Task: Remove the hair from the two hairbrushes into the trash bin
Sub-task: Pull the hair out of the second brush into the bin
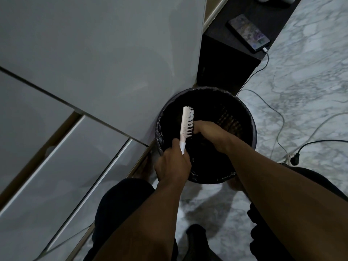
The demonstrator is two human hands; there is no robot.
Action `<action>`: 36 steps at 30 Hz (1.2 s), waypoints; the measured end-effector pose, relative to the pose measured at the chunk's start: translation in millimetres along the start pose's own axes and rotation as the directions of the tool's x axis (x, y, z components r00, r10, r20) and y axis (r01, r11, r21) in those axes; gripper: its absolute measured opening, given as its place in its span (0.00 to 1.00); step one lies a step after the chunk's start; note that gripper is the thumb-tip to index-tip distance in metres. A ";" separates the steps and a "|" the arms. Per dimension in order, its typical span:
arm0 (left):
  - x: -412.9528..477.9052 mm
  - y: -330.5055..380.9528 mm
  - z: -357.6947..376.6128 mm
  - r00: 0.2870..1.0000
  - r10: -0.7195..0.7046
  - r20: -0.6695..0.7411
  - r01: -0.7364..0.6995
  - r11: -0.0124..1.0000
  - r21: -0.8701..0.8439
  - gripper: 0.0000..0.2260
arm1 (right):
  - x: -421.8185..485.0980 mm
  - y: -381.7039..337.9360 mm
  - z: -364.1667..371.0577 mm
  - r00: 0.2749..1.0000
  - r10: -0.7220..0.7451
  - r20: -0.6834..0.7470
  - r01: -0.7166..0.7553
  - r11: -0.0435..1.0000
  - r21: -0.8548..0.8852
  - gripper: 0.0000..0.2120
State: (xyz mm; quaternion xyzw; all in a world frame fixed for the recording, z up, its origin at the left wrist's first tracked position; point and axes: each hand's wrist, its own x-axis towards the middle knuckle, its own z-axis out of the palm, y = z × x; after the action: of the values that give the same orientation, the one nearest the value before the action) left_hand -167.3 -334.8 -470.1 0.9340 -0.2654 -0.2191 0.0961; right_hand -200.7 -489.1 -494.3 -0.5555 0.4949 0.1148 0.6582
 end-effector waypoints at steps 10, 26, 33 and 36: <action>-0.1 -1.4 -0.3 1.000 0.014 -0.001 -0.014 1.000 -0.008 0.12 | 3.9 1.0 1.0 0.998 -0.064 -0.002 0.064 0.998 -0.002 0.18; 0.7 -3.6 7.6 0.997 -0.028 0.071 0.045 0.968 -0.246 0.11 | 7.7 2.5 11.8 0.968 -0.232 -0.091 0.233 0.972 -0.002 0.12; 2.8 -4.8 15.7 0.997 0.031 0.070 -0.001 0.921 -0.390 0.09 | 14.8 9.3 5.2 0.918 -0.330 -0.219 0.305 0.942 -0.138 0.12; 4.6 -4.0 13.9 0.999 0.010 0.043 0.009 0.907 -0.421 0.08 | 15.8 11.3 9.0 0.904 -0.318 -0.287 0.300 0.948 -0.107 0.12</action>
State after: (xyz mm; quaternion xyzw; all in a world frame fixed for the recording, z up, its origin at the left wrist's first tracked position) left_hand -168.4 -334.8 -485.3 0.8861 -0.2140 -0.2918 0.2896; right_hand -196.3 -483.8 -514.5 -0.6572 0.4915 -0.0620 0.5681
